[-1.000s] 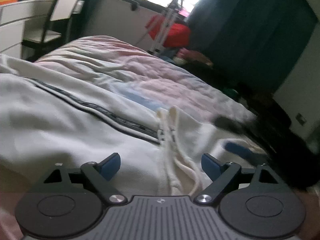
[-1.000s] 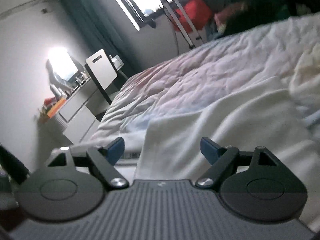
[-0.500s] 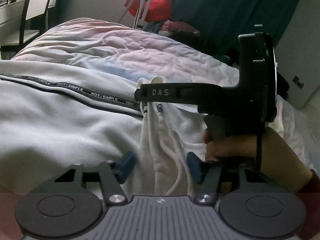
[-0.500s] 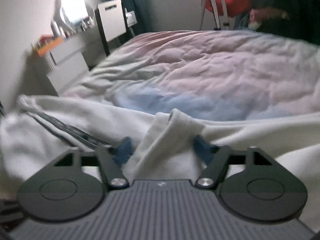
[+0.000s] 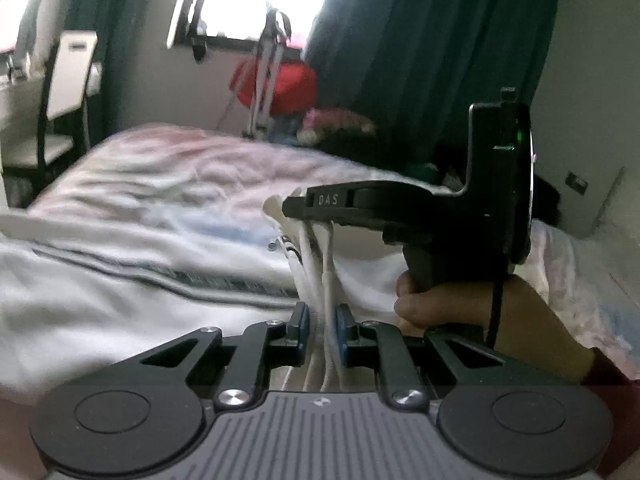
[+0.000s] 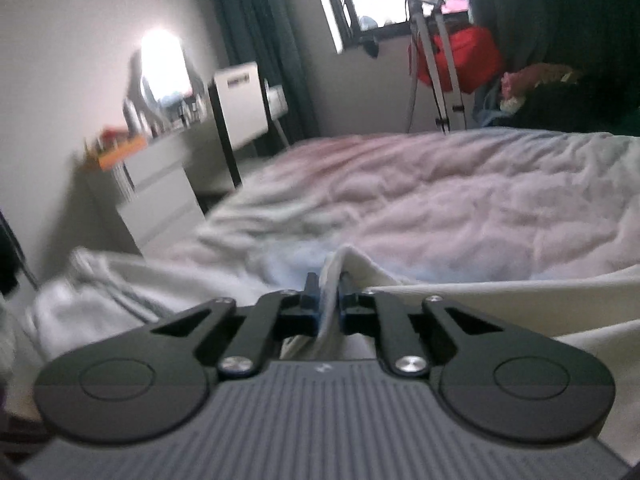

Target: Fold clothes

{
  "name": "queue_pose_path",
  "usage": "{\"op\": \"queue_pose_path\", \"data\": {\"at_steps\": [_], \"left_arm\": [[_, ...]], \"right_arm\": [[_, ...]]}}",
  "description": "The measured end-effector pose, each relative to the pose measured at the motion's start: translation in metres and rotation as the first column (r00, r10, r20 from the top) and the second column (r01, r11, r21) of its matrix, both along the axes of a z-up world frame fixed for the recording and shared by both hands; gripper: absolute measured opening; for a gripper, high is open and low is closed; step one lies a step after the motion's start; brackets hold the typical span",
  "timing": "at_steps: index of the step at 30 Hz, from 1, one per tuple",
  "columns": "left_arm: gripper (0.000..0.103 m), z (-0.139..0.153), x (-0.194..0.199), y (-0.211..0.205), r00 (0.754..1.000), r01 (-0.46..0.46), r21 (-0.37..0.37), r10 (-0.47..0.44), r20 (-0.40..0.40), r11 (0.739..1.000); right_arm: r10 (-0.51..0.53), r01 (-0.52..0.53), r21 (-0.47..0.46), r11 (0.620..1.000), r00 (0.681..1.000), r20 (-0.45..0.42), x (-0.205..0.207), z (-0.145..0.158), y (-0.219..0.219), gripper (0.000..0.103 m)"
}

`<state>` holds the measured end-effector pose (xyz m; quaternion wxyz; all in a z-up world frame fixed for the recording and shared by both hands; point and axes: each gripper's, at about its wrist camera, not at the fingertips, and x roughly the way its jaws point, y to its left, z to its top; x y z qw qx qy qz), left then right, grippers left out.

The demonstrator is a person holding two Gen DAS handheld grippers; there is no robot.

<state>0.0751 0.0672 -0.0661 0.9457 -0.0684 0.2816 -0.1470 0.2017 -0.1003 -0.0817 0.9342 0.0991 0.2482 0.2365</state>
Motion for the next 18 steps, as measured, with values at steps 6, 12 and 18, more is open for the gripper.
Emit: {"op": "queue_pose_path", "data": {"at_steps": [6,12,18], "left_arm": [[0.017,-0.028,0.022,0.010,0.987,-0.050,0.031,0.054,-0.150,0.998],[0.024,-0.024,0.019,-0.005,0.993,-0.034,0.125,0.047,-0.106,0.992],[0.049,-0.010,-0.001,-0.015,0.999,-0.035,0.155,0.038,-0.013,0.987]], "right_arm": [[0.024,-0.028,-0.103,0.994,0.999,-0.040,0.010,-0.030,0.037,0.013],[-0.017,0.013,-0.066,0.998,0.999,-0.051,0.012,-0.032,0.029,0.041],[-0.120,0.121,0.039,0.992,0.993,-0.013,-0.011,-0.002,-0.006,0.082]]}}
